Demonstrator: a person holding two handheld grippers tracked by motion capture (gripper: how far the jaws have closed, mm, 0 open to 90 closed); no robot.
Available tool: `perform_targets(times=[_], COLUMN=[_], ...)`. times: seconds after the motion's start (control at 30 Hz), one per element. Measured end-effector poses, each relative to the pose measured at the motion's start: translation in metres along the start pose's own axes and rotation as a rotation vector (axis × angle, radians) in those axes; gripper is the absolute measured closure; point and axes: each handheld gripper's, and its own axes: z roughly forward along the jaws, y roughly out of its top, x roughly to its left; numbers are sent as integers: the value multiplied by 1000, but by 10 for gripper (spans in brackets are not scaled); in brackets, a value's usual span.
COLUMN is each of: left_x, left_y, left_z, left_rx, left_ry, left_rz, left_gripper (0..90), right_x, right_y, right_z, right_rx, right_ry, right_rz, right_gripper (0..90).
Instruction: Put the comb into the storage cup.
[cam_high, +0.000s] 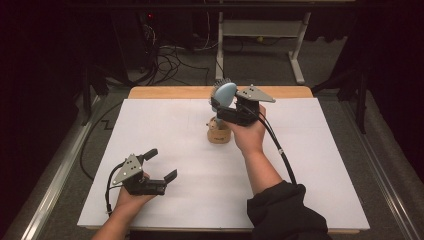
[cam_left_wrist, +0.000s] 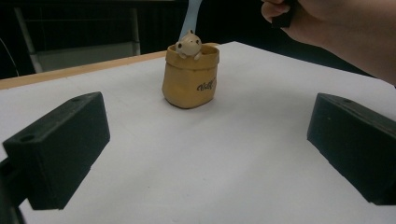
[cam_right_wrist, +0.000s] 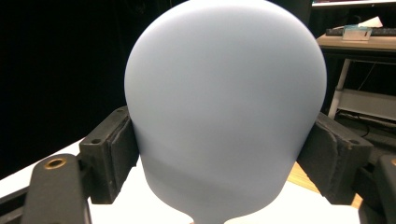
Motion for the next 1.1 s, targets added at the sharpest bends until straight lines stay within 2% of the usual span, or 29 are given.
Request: perform_targets(times=[0.5, 1.1], left_x=[0, 0], left_y=[0, 0], left_z=[0, 0], left_rx=[2, -2], left_ry=[-1, 0], left_rz=[1, -2], left_gripper=[0, 0], right_x=[2, 2], right_y=[-7, -12], right_z=[7, 11], right_rx=[20, 18], right_ry=[-5, -6], right_rz=[-9, -5], right_gripper=[207, 207])
